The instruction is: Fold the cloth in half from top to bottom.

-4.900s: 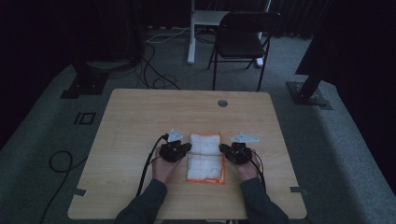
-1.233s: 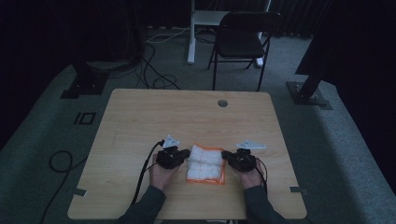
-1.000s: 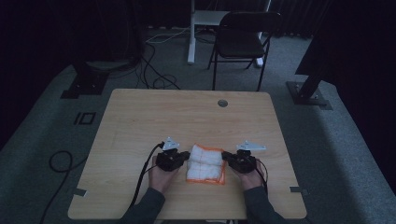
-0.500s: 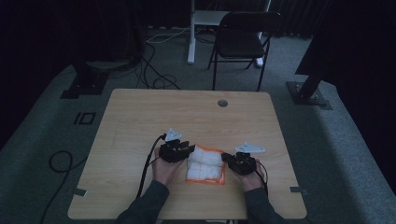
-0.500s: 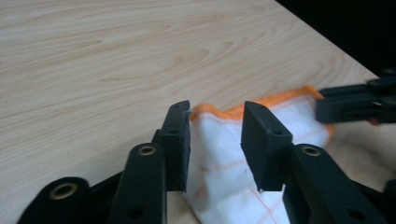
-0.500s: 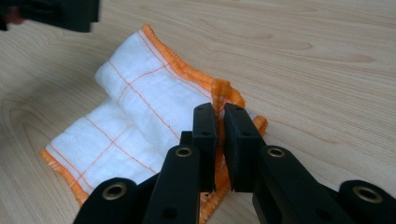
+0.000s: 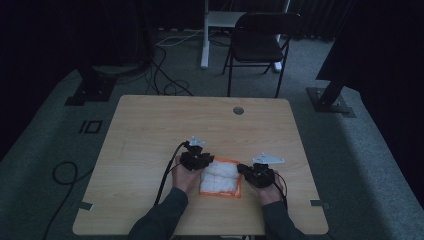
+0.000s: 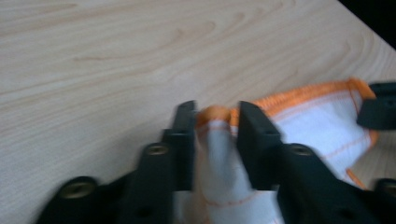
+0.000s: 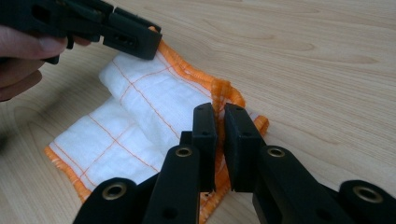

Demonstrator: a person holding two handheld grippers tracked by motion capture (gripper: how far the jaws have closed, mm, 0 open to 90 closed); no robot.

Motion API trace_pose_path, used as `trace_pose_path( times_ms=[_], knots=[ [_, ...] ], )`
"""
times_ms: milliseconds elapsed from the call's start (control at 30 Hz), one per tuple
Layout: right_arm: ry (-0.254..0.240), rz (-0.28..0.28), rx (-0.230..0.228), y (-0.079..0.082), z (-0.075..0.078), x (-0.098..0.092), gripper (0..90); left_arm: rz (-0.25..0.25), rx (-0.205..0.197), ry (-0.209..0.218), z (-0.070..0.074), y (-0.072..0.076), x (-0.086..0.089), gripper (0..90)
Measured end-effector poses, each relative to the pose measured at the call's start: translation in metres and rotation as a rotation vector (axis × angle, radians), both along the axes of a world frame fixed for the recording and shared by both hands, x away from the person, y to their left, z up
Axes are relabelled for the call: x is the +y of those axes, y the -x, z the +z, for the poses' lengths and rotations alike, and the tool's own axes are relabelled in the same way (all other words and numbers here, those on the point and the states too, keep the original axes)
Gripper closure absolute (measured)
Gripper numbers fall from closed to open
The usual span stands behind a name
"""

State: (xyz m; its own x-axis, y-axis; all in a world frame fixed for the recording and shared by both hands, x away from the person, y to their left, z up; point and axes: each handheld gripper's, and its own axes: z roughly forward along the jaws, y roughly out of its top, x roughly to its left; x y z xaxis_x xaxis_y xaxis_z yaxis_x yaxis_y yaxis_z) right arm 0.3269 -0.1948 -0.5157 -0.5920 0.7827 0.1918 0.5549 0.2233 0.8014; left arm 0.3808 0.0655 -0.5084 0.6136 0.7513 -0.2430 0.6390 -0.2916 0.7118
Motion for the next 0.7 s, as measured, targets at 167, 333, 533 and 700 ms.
trace_pose_path(
  times_ms=[167,333,533,700],
  knots=[
    [-0.005,0.0,0.004,0.0,0.001,-0.001,79.2,-0.02,-0.033,0.022,0.004,0.012,0.005,84.0],
    [-0.016,-0.003,-0.003,-0.001,0.004,-0.003,66.3,-0.031,-0.06,0.036,0.004,0.023,0.01,84.1],
    [-0.02,0.014,0.02,-0.006,0.005,0.0,56.3,-0.035,-0.074,0.05,0.002,0.036,0.016,83.9],
    [-0.042,0.003,0.071,-0.017,0.0,0.005,53.6,-0.039,-0.079,0.051,-0.002,0.044,0.019,83.4]
  ],
)
